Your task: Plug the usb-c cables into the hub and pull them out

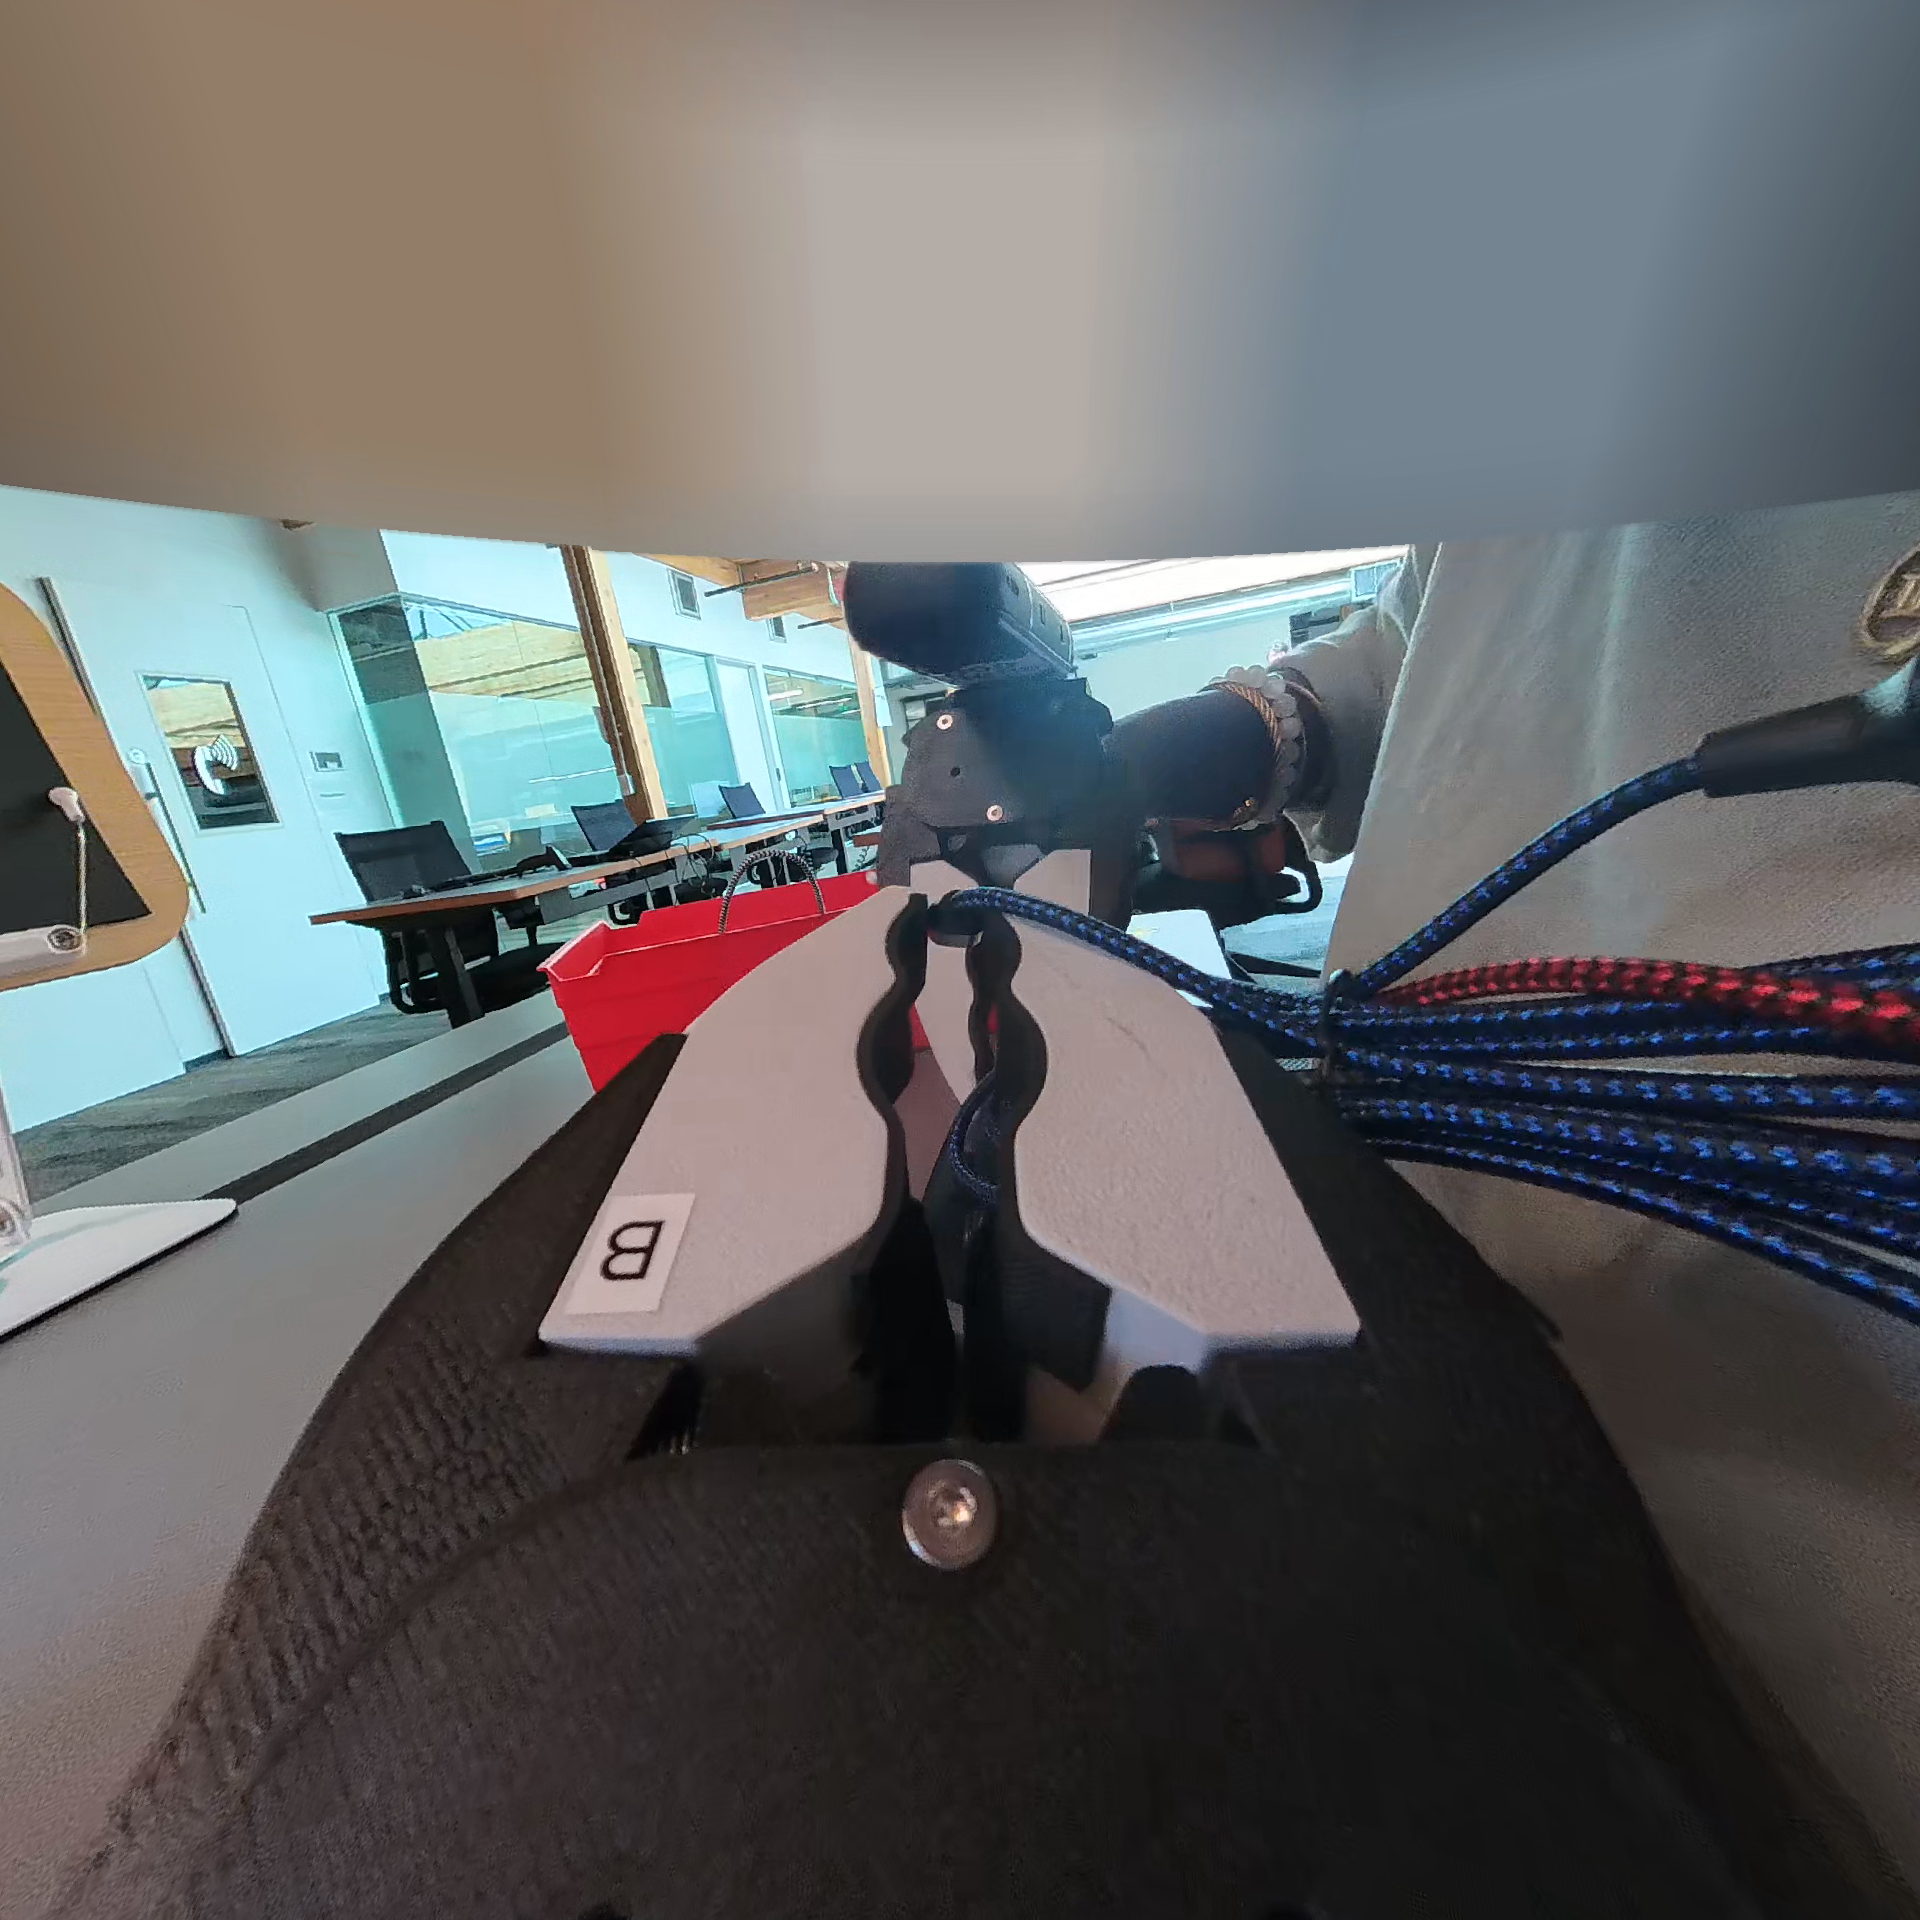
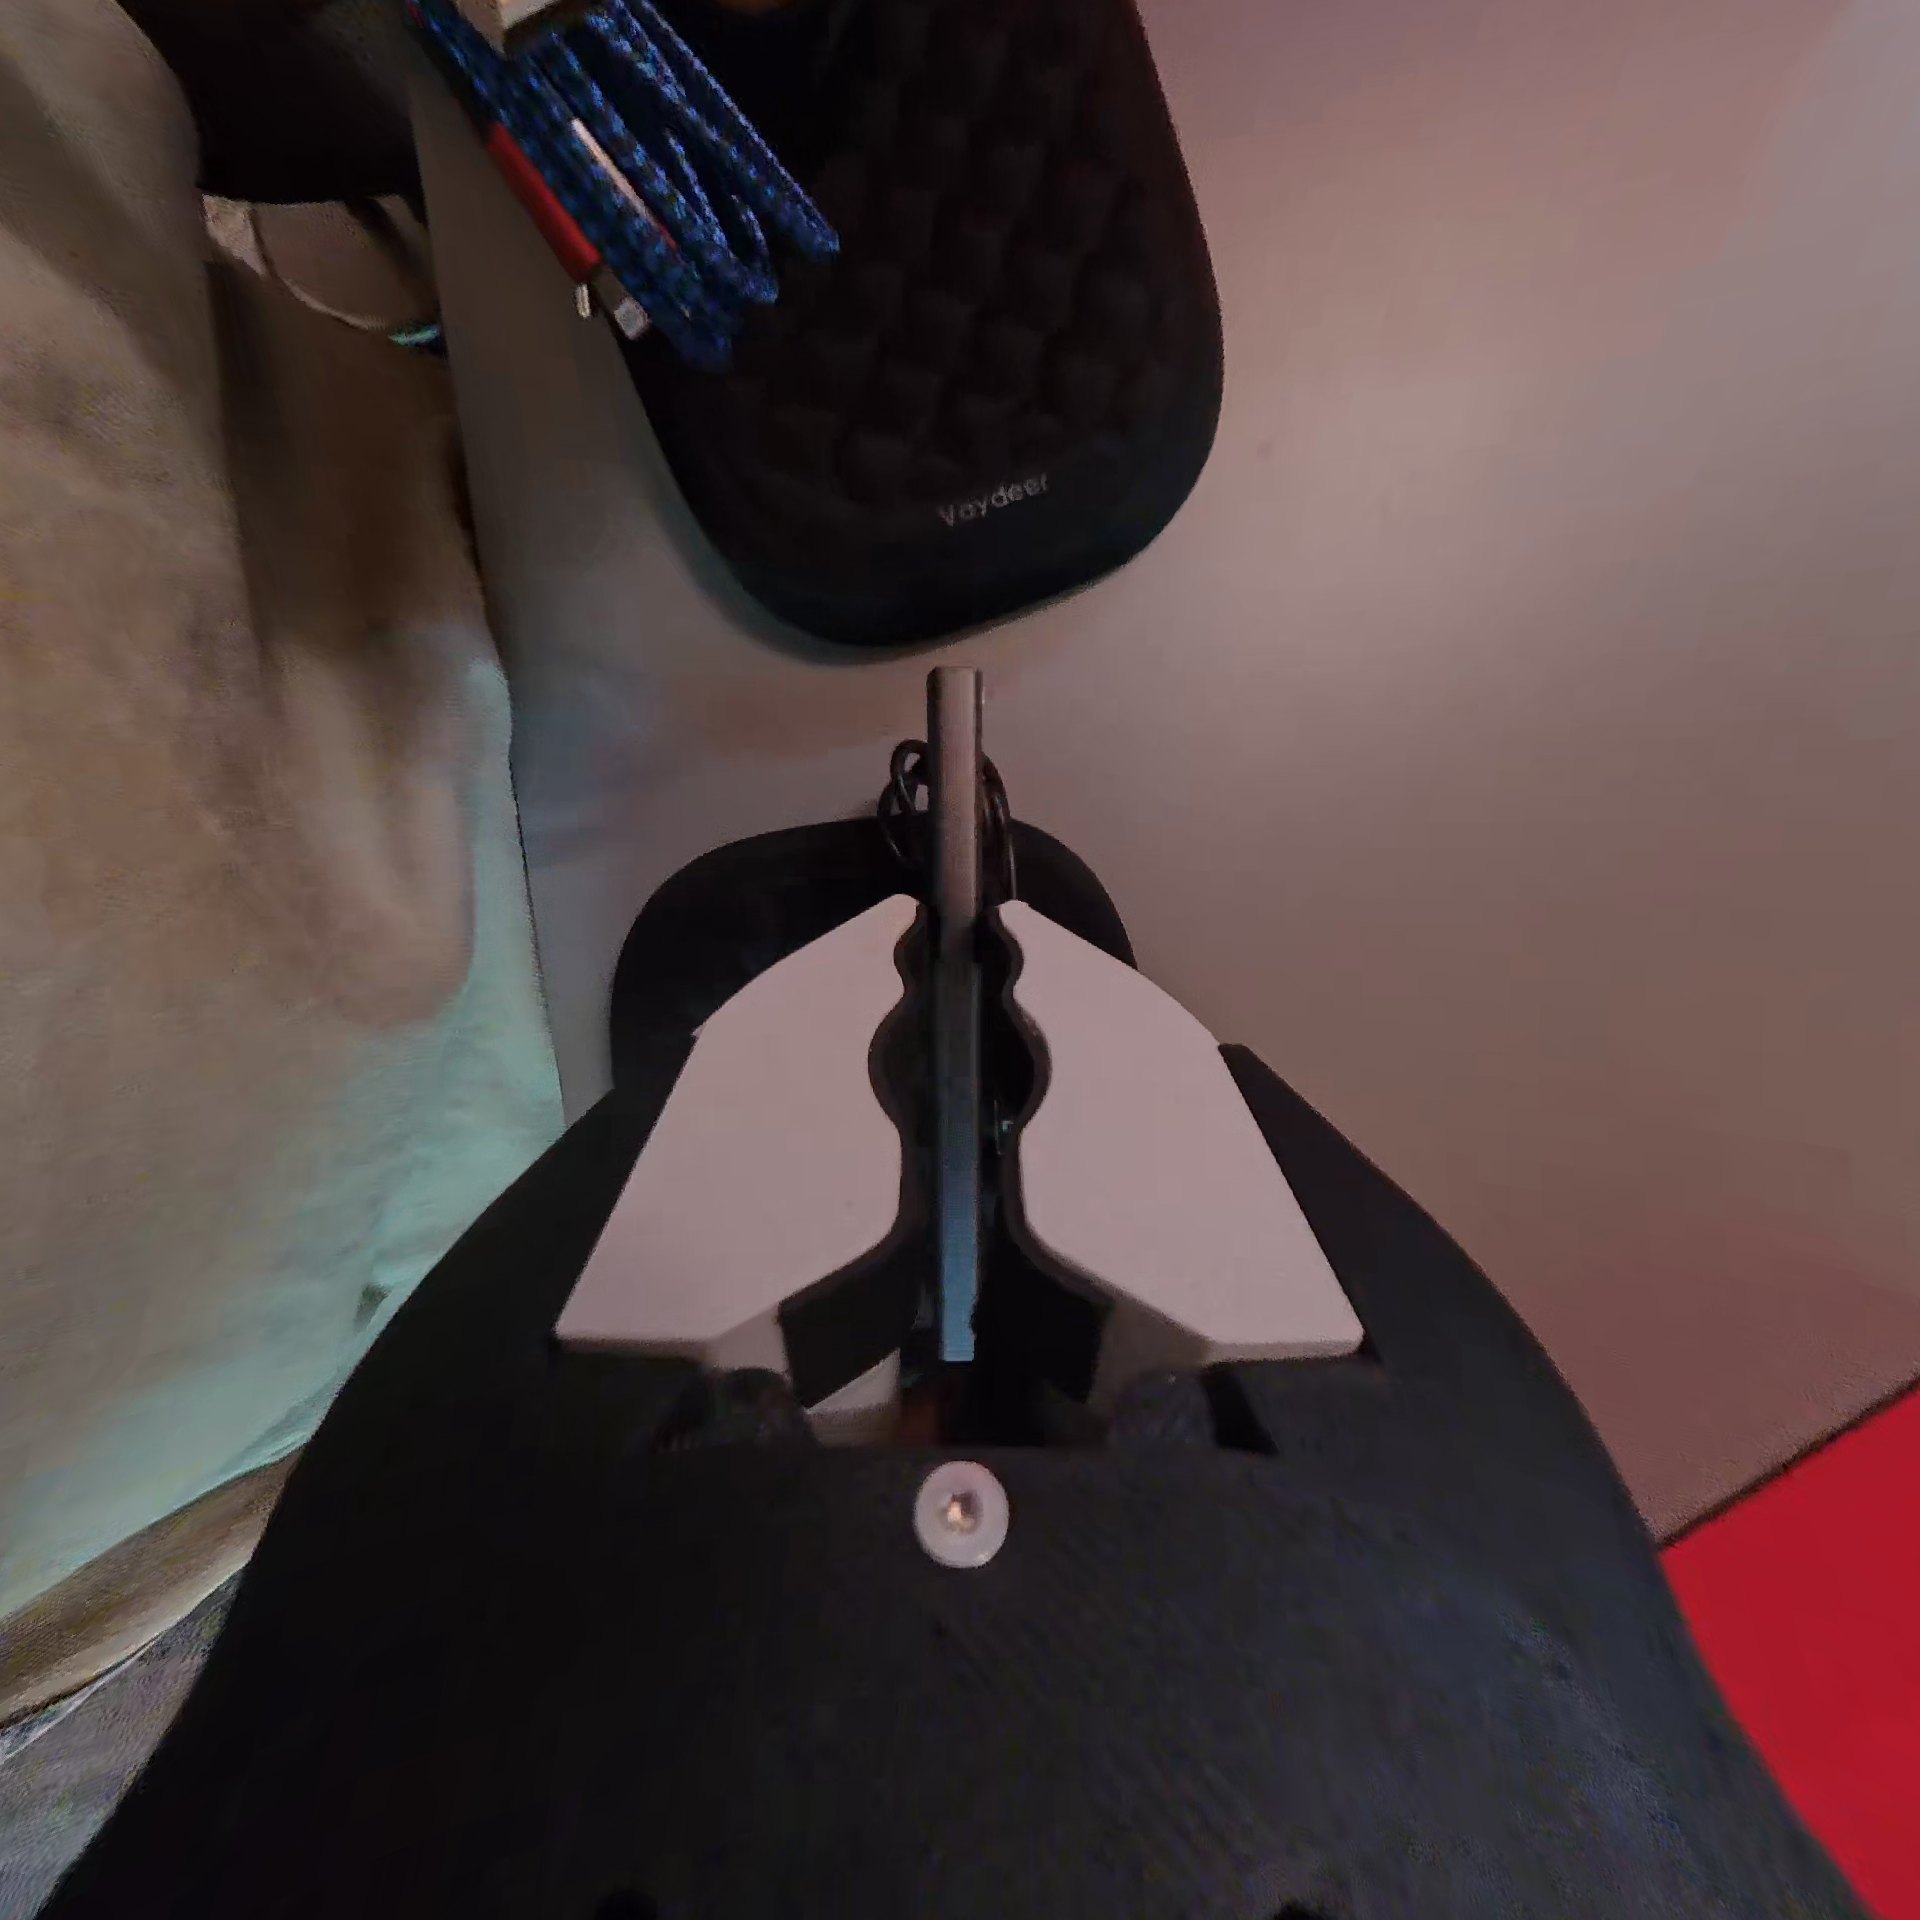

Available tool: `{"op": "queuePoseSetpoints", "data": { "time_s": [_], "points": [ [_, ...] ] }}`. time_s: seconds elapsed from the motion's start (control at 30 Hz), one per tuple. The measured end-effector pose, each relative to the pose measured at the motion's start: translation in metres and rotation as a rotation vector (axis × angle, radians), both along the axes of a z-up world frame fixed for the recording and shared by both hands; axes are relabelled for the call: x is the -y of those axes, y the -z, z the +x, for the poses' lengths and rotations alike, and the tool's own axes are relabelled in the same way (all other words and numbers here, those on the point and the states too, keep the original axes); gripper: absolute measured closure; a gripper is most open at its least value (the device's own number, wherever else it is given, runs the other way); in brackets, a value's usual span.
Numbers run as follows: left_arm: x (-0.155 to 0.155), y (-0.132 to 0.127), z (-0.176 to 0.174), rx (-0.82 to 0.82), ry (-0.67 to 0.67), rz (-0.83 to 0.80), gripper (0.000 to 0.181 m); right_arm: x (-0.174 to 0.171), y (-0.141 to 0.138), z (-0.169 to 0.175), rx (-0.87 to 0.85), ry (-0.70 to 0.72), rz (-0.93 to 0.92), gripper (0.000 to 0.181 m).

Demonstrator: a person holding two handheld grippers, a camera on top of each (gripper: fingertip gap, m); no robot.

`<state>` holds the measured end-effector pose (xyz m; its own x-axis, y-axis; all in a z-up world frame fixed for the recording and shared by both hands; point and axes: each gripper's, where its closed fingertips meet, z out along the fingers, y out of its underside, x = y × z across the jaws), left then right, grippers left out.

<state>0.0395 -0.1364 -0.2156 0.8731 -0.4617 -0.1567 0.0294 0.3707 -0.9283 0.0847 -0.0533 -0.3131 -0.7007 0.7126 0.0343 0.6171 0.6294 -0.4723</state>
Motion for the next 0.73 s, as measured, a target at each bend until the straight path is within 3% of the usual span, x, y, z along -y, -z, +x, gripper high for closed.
{"op": "queuePoseSetpoints", "data": {
  "time_s": [0.13,0.33,0.47,0.57,0.73],
  "points": [
    [0.001,-0.001,-0.001,0.007,0.002,0.004,0.173,0.010,0.015,-0.001,0.152,-0.003,0.045,0.172],
    [0.005,-0.003,-0.003,0.027,0.006,0.021,0.173,0.007,0.032,-0.002,0.267,-0.044,0.301,0.172],
    [0.008,-0.004,-0.004,0.036,0.010,0.028,0.173,0.008,0.035,-0.004,0.281,-0.027,0.252,0.172],
    [0.008,-0.005,-0.006,0.052,0.004,0.028,0.173,0.006,0.021,-0.010,0.191,0.029,0.068,0.173],
    [-0.002,-0.007,-0.016,0.121,-0.019,-0.010,0.173,-0.002,-0.059,-0.034,-0.104,0.286,-0.710,0.173]
  ]
}}
